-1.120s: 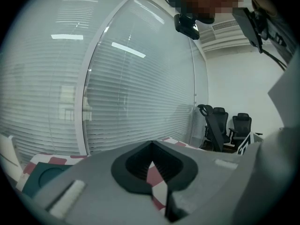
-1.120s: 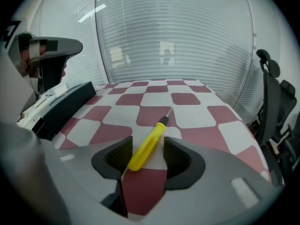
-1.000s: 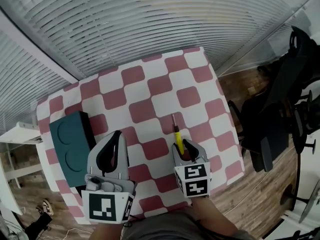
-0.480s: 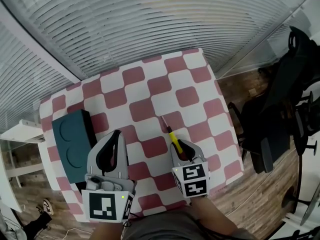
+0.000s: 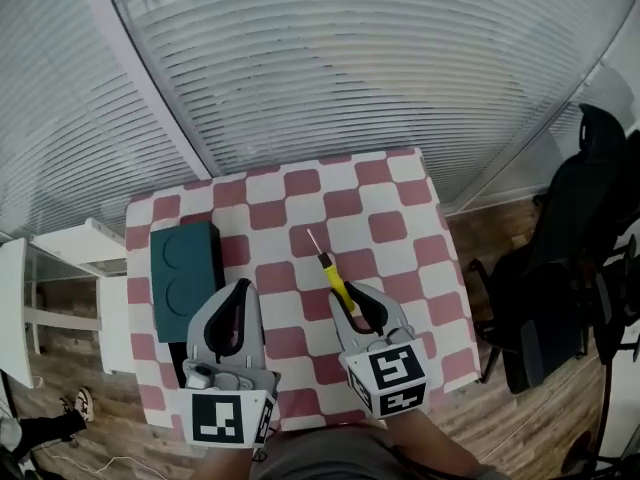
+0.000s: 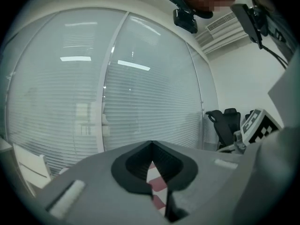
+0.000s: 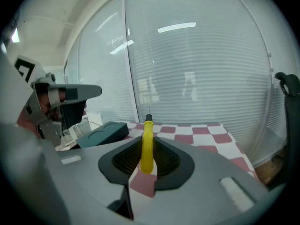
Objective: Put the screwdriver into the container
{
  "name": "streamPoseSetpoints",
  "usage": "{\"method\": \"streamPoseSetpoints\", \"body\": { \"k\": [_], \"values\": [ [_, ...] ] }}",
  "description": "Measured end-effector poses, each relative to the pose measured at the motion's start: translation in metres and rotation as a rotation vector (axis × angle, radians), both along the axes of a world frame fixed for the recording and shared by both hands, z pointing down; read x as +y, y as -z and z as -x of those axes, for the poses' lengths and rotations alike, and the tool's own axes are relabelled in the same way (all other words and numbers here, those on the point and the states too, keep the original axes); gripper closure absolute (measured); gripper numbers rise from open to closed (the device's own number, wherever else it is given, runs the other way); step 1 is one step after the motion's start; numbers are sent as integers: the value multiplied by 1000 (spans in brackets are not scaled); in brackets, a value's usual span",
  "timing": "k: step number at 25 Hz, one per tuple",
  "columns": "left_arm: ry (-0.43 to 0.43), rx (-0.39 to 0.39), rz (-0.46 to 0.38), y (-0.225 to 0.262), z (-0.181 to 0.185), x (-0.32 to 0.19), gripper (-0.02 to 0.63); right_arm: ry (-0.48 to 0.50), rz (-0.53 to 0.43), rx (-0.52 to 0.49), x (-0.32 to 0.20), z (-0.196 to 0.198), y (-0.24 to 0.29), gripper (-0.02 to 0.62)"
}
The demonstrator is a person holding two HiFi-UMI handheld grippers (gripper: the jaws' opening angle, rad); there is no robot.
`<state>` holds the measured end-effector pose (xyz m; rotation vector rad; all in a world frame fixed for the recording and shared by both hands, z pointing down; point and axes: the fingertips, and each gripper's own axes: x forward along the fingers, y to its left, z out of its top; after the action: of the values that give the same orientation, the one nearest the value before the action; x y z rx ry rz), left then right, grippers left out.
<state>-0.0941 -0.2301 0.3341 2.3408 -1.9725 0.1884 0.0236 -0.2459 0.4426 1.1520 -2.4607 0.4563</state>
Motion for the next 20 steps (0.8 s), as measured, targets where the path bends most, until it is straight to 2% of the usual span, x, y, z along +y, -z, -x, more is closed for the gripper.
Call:
{"method": "streamPoseSetpoints", "body": {
  "k": [7,12,16,20],
  "values": [
    [153,-89,-98,46,26,47,606,163,-164,-132,18,43,108,497],
    [261,-107,-168,77,41,80,606,263,-281,-195,36,58,174,497],
    [307,-122,-216,98,38,102,606,329,-325,-218,57,59,203,497],
    [354,-128,-216,101,40,119,606,395,-317,-216,72,67,203,497]
  ]
}}
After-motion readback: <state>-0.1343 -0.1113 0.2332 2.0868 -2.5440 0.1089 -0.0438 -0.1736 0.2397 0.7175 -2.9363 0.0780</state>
